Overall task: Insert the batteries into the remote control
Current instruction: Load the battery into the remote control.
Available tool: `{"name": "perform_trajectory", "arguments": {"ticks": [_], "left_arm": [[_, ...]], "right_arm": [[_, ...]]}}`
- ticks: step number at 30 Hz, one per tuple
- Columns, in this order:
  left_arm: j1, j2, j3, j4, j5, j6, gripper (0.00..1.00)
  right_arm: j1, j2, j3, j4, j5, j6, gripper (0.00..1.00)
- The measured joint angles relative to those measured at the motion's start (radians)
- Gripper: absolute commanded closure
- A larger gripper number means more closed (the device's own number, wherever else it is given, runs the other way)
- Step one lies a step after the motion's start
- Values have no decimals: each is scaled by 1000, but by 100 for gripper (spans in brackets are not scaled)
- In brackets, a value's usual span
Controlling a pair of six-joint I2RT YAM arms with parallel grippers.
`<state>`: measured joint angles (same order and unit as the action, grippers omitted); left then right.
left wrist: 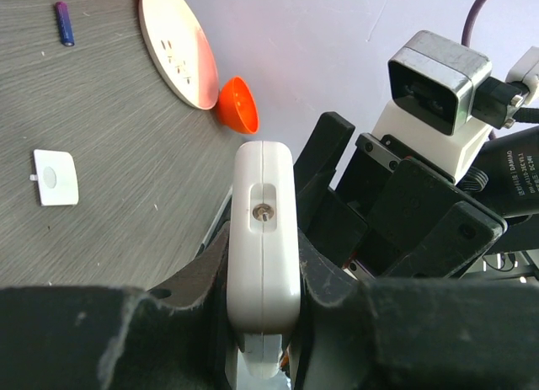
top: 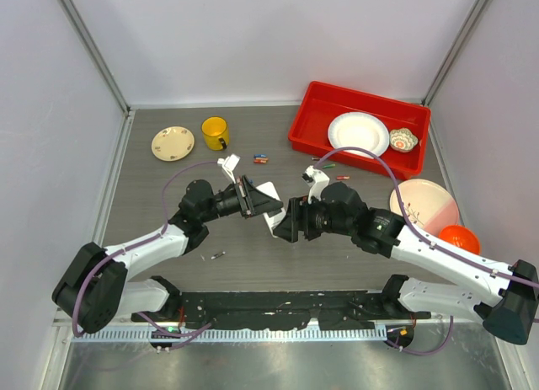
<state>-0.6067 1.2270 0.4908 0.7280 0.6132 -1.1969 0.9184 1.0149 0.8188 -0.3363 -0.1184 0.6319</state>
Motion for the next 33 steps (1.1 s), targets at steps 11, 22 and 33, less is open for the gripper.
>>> {"name": "perform_trajectory", "arguments": {"ticks": [11,22,33], "left_arm": [[0,0,5,0,0,0,100],[0,0,5,0,1,0,100],[0,0,5,0,1,0,100]], "right_arm": [[0,2,0,-3,1,-4,26],[0,6,0,-1,5,1,23],[0,6,0,-1,8,3,21]]}}
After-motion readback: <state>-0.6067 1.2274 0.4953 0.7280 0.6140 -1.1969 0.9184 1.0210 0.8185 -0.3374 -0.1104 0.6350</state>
